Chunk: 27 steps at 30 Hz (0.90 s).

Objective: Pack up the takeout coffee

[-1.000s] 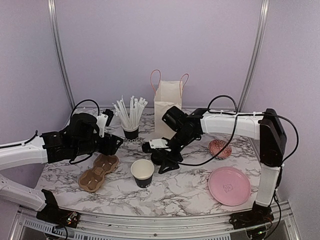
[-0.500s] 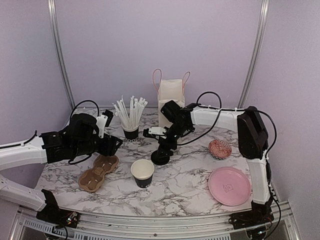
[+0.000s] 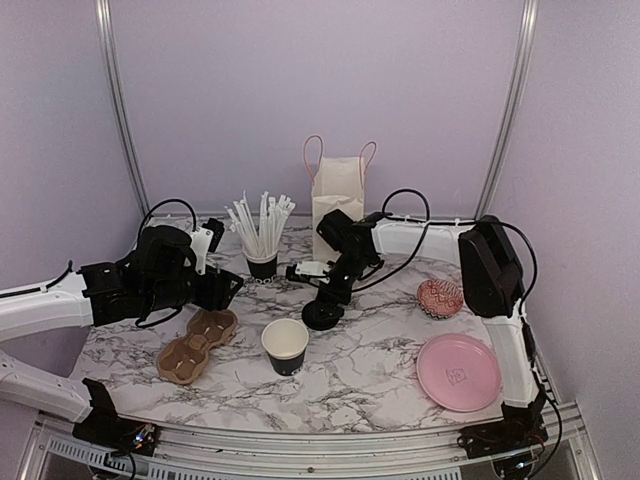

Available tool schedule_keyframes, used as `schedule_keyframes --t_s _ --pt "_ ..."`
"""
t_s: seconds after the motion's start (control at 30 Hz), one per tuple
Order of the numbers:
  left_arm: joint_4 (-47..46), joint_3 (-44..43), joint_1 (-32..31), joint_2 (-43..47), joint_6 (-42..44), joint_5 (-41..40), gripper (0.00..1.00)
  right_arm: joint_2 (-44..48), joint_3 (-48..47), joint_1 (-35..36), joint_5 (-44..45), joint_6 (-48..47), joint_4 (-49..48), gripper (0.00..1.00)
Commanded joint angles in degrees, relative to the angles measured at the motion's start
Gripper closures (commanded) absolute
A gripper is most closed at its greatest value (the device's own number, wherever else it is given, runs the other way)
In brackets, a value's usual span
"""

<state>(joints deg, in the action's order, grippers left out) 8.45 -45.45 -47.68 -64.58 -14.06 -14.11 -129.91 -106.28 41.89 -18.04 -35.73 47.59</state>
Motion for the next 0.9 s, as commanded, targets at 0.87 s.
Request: schedule_keyframes --t_s 0.87 --pt "-0.3 2.26 0.38 -0.44 -0.61 1.14 0.33 1.43 2.31 2.84 3.21 0.97 1.27 0.24"
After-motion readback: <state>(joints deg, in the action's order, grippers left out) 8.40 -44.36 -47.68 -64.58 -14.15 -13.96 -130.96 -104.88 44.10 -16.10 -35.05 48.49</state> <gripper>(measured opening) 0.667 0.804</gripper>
